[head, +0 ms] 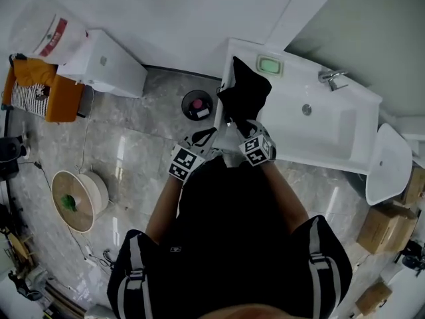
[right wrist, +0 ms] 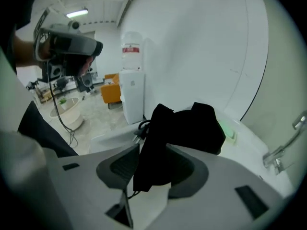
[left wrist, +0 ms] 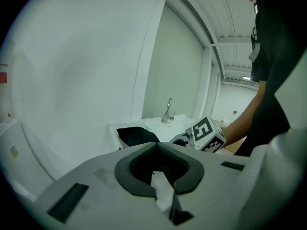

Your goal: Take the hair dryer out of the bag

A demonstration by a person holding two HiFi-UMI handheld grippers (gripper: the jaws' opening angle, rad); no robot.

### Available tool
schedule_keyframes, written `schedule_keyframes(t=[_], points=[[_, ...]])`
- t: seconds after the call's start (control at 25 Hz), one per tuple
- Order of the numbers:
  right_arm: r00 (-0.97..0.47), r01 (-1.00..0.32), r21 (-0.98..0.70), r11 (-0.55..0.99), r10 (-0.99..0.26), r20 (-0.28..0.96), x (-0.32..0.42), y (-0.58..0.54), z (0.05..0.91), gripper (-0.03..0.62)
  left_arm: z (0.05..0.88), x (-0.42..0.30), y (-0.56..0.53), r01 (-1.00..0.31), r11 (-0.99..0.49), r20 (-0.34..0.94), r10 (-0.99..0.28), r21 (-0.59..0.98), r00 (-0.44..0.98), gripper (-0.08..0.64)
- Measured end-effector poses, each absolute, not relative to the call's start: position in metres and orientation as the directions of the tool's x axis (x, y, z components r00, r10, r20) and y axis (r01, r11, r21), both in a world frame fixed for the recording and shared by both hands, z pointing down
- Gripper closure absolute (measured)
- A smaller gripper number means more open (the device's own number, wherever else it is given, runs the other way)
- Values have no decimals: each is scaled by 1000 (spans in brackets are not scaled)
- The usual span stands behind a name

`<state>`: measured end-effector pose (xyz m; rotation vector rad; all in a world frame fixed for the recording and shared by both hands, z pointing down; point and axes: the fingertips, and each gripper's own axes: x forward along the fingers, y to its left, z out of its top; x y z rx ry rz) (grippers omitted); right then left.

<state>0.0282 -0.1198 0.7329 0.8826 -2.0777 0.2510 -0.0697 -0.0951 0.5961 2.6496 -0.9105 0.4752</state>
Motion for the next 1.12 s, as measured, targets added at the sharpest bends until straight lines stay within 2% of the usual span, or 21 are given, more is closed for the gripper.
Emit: schedule_keyframes(t=[0.16,0.32,0.4,0.44,0.48,0.88,1.12], points=[[-332,-665,167,728,-488,807,25,-120,749,317,598,-76,-105,-622,-763,394,-524,175,755,543],[-237,-673,252,696,-525,817,32,-130,757,319,602,-81,-107,-619,-764,391,-521,184,759,543],[-217,-682,263,682,-533,818,35,-133,755,419,605,-83,-105,-620,-763,397,-519,184,757,543],[-225,-698,248,672,-534,815,36,-135,752,503,607,-84,-104,-622,-761,402,-520,183,754,543],[-242,-721,219,658,-535,809,37,-138,748,515,610,-85,-104,-626,-758,407,-522,183,750,543],[-394,-858,-62,509,-578,715,51,-162,699,518,624,-71,-112,-628,-762,446,-514,155,733,543],[-483,-861,-241,448,-570,665,56,-164,690,518,672,-24,-132,-544,-827,578,-377,142,724,541]])
